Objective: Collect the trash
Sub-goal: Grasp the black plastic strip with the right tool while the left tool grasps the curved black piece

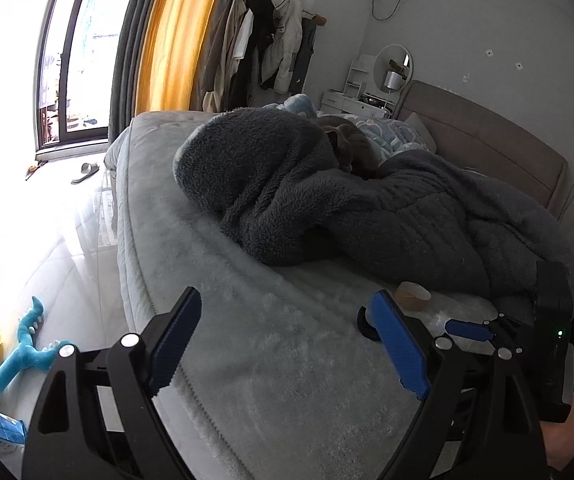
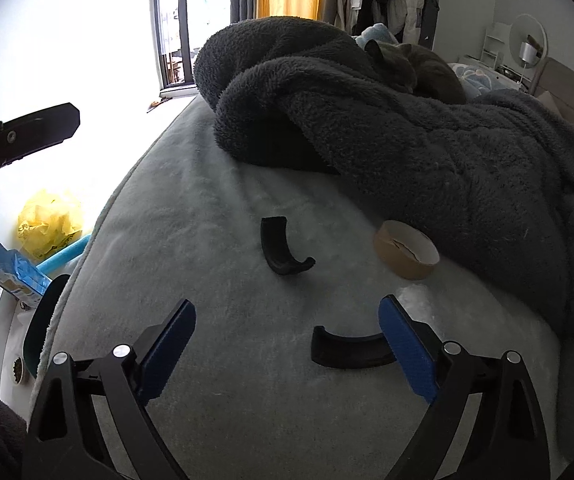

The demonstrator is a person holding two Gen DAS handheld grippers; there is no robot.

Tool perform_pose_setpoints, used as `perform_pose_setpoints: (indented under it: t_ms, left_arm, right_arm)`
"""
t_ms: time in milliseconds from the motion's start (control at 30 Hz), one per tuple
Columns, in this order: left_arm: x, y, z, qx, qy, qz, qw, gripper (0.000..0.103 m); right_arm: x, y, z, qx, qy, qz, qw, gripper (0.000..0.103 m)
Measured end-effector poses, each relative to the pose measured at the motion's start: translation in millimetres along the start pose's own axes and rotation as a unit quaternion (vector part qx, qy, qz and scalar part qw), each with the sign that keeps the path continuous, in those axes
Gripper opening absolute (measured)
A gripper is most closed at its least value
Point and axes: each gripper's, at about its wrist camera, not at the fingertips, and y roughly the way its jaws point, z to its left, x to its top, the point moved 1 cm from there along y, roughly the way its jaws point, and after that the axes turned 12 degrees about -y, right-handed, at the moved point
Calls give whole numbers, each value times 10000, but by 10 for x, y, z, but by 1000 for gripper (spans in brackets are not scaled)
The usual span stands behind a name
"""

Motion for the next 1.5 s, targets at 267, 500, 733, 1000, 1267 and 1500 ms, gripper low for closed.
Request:
perform_pose_setpoints:
  t_ms: [267, 500, 733, 1000, 1267, 1500]
  left_arm:
    - [-76, 194, -207, -66, 42, 115, 9999, 89]
    - [-169, 355, -356, -129, 53, 263, 9996, 89]
    - [-254, 515, -486, -157, 170, 477, 9986, 89]
    - [-383, 763, -601, -171, 281, 780, 9964, 89]
    - [-439, 1051, -643, -188, 321, 940, 9949, 89]
    - [-533, 1280, -766, -307, 702, 1268, 9890, 84]
  right_arm:
    - [-150, 43, -159, 116, 90, 171, 9997, 65]
    - [-260, 135, -242, 231, 127, 345, 9991, 49]
    - [-329, 147, -369, 244, 229, 283, 9990, 27]
    - [-342, 107, -449, 481, 255, 65, 9985, 12]
    - [-322, -87, -737, 1086, 867, -418, 9894, 9]
    - [-364, -217, -959, 1682, 1465, -657, 9726, 9]
